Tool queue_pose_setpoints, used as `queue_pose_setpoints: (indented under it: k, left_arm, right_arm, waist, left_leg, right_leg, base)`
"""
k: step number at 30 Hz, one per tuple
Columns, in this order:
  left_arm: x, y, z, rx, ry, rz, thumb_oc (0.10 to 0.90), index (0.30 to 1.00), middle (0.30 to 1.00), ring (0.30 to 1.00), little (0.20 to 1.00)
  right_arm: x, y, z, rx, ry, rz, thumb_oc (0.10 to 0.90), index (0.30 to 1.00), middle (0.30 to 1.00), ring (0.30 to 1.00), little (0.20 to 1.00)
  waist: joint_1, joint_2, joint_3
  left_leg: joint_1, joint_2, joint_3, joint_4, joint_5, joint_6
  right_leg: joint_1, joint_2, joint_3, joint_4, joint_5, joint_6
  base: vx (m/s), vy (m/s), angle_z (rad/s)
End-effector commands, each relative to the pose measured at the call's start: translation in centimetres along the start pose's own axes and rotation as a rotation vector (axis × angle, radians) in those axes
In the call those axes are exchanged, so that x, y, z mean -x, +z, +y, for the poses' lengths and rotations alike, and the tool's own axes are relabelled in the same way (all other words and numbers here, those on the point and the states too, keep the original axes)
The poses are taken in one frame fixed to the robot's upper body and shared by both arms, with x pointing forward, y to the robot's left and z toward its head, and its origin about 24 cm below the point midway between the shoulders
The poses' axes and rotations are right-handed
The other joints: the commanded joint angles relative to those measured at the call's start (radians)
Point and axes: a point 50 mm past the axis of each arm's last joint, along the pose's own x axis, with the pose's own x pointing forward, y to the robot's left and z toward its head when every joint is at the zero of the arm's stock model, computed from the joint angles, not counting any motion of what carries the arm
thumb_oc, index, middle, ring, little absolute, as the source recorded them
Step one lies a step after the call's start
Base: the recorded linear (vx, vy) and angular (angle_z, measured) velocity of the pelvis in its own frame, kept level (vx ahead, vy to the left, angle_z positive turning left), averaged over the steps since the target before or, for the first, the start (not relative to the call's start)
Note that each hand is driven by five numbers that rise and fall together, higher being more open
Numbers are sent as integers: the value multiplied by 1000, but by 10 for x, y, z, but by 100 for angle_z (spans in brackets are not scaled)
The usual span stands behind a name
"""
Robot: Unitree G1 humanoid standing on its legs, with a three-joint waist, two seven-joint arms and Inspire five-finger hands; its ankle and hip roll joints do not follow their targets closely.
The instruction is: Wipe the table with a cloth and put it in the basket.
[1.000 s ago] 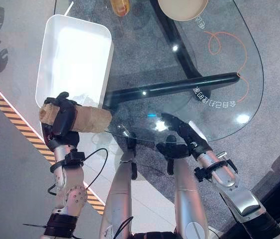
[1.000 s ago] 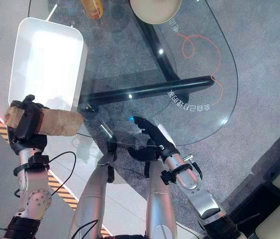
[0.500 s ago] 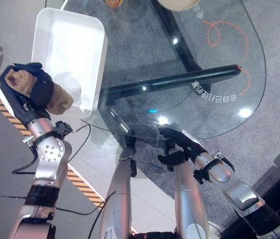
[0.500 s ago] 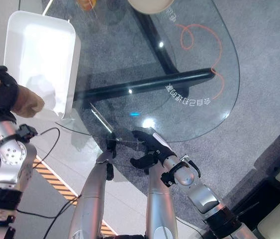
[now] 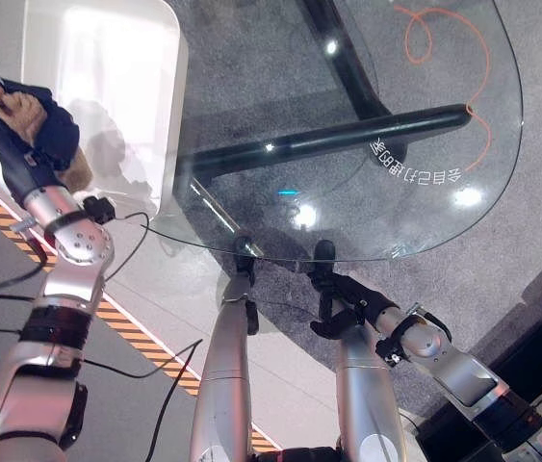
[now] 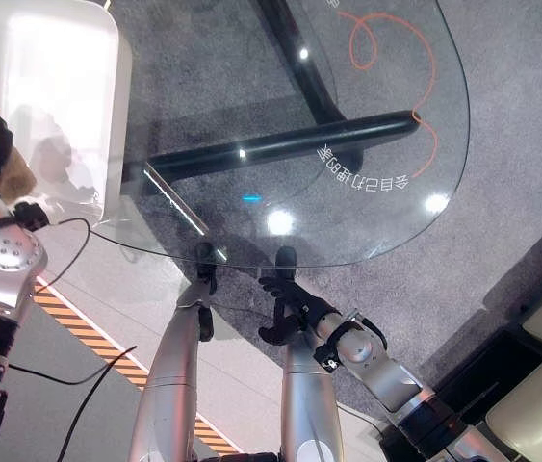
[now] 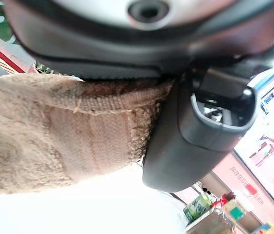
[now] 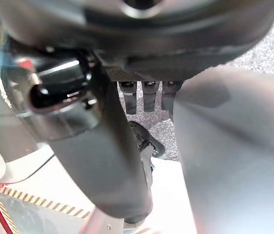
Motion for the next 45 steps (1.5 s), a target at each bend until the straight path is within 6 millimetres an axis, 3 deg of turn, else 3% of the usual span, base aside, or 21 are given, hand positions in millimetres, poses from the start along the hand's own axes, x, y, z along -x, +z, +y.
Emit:
queue_pose_setpoints:
  k: [1,10,16,28,29,30,33,34,35,45]
  left_arm:
    - [-42,43,28,4,114,-198,100,300,300,300,200]
    - [-62,52,14,-37,71,-157,100,300,300,300,200]
    - [-69,42,7,-188,-7,-96,100,300,300,300,200]
    - [-81,26,18,-278,68,53,100,300,300,300,200]
    - [-81,26,17,-275,62,59,125,321,321,321,225]
    - [-81,26,15,-274,41,57,289,462,462,462,389]
    - [-79,23,11,-275,9,69,424,578,578,578,524]
    - [-78,22,10,-270,-1,80,641,764,764,764,741]
    - [-77,21,9,-265,-11,97,800,900,900,900,900]
    - [-67,10,-4,-258,-134,163,800,900,900,900,900]
  right_arm:
    - [2,6,28,-53,107,-47,800,900,900,900,900]
    - [-6,11,27,-62,137,-55,800,900,900,900,900]
    - [-11,13,25,-71,140,-70,800,900,900,900,900]
    - [-15,18,16,-103,119,-87,800,900,900,900,900]
    - [-15,19,16,-103,118,-91,800,900,900,900,900]
    - [-16,22,16,-107,116,-100,800,900,900,900,900]
    - [-17,26,16,-118,117,-114,800,900,900,900,900]
    - [-17,27,16,-120,119,-119,800,900,900,900,900]
    - [-17,29,14,-120,117,-122,800,900,900,900,900]
    - [-19,37,8,-125,100,-132,800,900,900,900,900]
  waist:
    - [-6,-32,-28]
    - [-32,-55,-28]
    - [-42,-71,-28]
    - [-56,-100,-28]
    - [-57,-101,-28]
    - [-57,-104,-28]
    - [-57,-106,-28]
    - [-57,-107,-28]
    - [-58,-108,-28]
    - [-55,-105,-28]
  left_leg:
    - [-6,-26,125,103,-155,62]
    - [-81,-27,124,120,-159,60]
    - [-105,-29,121,122,-154,54]
    - [-151,-31,106,135,-151,43]
    - [-155,-32,104,137,-152,43]
    - [-163,-33,102,140,-153,42]
    - [-168,-35,102,141,-153,42]
    - [-168,-36,101,141,-153,42]
    - [-169,-37,101,141,-153,42]
    - [-159,-41,100,139,-146,41]
  right_leg:
    - [-16,86,15,-164,108,9]
    - [-88,92,14,-165,143,23]
    - [-104,98,12,-176,161,30]
    - [-136,97,4,-181,175,34]
    - [-139,97,3,-179,175,34]
    - [-146,98,3,-177,175,33]
    - [-148,98,2,-182,177,32]
    - [-148,98,1,-183,177,32]
    - [-149,100,1,-184,177,32]
    - [-135,98,1,-188,176,27]
  base:
    - [0,0,0]
    - [0,2,-1]
    - [-5,-4,-4]
    - [0,-9,-1]
    - [0,0,0]
    - [0,0,0]
    - [0,0,0]
    - [0,0,0]
    - [0,0,0]
    - [0,0,0]
